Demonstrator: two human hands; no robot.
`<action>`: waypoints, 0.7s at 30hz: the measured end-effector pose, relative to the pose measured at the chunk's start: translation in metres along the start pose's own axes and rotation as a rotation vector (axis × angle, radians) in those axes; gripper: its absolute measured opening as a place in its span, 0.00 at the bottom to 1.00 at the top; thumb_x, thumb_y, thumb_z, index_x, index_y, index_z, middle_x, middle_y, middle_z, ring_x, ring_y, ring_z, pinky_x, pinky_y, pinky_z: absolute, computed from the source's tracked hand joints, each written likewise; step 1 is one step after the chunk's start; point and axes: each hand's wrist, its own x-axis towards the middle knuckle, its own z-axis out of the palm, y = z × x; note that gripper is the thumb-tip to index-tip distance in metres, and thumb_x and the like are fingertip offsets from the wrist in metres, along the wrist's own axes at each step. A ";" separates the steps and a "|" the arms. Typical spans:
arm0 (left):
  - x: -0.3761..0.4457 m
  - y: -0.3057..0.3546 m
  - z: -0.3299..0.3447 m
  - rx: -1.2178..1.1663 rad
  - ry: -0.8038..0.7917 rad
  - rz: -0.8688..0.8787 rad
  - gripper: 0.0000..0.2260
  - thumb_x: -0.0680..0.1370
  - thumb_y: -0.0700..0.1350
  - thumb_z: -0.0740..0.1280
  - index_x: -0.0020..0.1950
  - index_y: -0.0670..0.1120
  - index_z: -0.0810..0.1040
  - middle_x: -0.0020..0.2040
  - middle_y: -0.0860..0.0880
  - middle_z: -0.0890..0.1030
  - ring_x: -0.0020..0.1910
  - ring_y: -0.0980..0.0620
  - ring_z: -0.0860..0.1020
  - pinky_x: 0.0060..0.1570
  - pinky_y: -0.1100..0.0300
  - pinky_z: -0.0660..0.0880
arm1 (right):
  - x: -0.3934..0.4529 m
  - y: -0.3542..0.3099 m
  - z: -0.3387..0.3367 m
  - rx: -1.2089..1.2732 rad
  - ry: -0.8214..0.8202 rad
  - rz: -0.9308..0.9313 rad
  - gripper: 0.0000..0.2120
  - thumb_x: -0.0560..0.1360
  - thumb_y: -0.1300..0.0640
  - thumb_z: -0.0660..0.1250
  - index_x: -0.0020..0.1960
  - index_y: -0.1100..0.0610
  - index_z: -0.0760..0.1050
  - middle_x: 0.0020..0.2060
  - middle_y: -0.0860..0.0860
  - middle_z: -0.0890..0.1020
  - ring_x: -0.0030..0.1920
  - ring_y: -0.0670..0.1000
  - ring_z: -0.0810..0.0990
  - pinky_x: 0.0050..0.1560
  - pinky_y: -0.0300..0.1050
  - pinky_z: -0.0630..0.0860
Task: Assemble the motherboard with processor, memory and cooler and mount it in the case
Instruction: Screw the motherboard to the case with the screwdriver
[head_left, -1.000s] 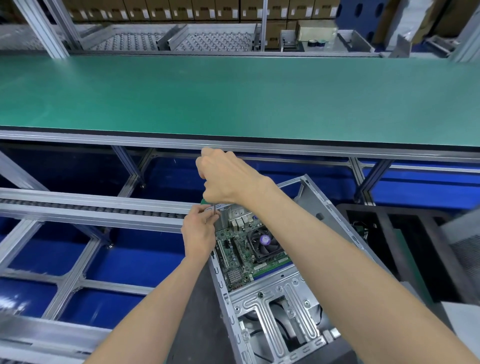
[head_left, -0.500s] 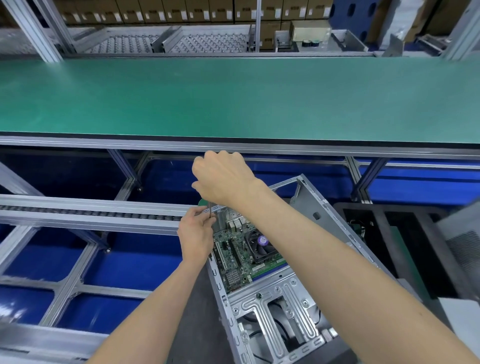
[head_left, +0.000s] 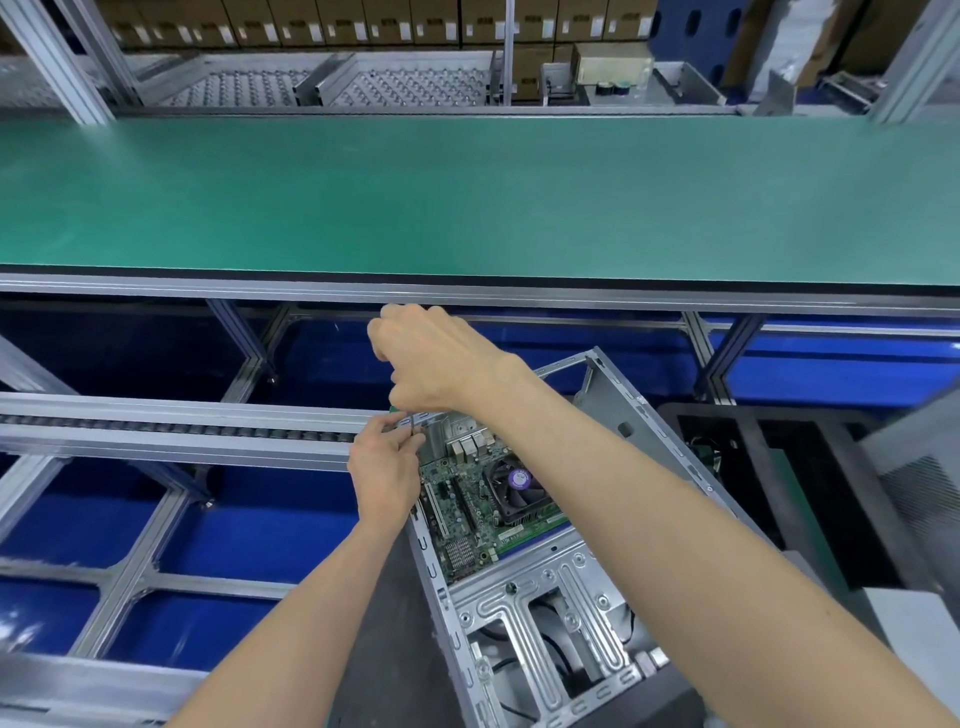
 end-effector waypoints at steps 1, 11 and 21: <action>0.000 -0.001 0.000 0.005 0.002 0.006 0.09 0.76 0.40 0.74 0.56 0.45 0.82 0.51 0.51 0.84 0.45 0.61 0.81 0.42 0.68 0.74 | 0.000 -0.002 0.002 -0.032 0.020 -0.005 0.09 0.73 0.59 0.67 0.51 0.59 0.73 0.48 0.54 0.74 0.39 0.56 0.71 0.30 0.43 0.58; 0.001 0.000 0.001 0.047 0.020 0.003 0.08 0.75 0.39 0.74 0.53 0.40 0.82 0.41 0.58 0.81 0.40 0.65 0.78 0.33 0.79 0.68 | 0.000 -0.013 0.003 -0.022 0.042 -0.025 0.11 0.70 0.59 0.69 0.43 0.57 0.65 0.40 0.51 0.67 0.32 0.50 0.65 0.28 0.43 0.56; 0.002 -0.005 0.001 0.162 0.035 0.076 0.06 0.76 0.41 0.74 0.48 0.38 0.84 0.56 0.46 0.84 0.50 0.48 0.81 0.53 0.47 0.78 | 0.000 -0.008 0.004 0.000 0.047 0.003 0.12 0.71 0.61 0.67 0.46 0.57 0.64 0.39 0.51 0.66 0.37 0.54 0.68 0.29 0.43 0.57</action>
